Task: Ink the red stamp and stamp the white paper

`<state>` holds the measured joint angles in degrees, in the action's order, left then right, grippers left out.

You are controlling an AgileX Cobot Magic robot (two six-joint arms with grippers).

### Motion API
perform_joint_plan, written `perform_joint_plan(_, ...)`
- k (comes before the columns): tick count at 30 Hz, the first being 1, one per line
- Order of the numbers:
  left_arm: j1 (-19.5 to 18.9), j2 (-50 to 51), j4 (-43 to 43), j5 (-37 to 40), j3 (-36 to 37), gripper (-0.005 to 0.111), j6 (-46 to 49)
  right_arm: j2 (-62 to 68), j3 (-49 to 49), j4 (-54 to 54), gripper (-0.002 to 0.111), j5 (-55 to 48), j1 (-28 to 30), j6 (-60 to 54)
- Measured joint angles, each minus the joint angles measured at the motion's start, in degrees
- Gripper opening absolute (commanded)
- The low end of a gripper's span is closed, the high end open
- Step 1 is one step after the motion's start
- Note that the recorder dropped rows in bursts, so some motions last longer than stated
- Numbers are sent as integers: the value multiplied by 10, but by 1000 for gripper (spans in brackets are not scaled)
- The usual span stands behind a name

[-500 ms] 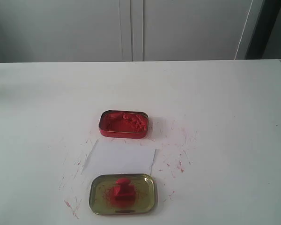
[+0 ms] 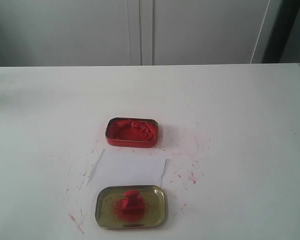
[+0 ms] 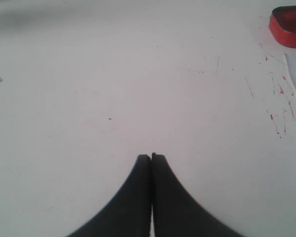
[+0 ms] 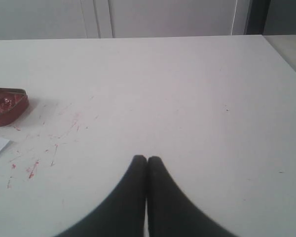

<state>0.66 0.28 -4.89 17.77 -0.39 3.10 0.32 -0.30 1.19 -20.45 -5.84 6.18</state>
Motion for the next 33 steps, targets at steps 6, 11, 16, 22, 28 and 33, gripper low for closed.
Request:
perform_joint_plan(6,0,0,0,0,0,0,0,0,0,0,0,0,0,0)
perform_joint_plan(11,0,0,0,0,0,0,0,0,0,0,0,11,0,0)
perform_joint_plan(16,0,0,0,0,0,0,0,0,0,0,0,87,0,0)
perform_joint_plan(22,0,0,0,0,0,0,0,0,0,0,0,224,0,0)
perform_joint_plan(28,0,0,0,0,0,0,0,0,0,0,0,298,0,0)
perform_joint_plan(33,0,0,0,0,0,0,0,0,0,0,0,306,0,0)
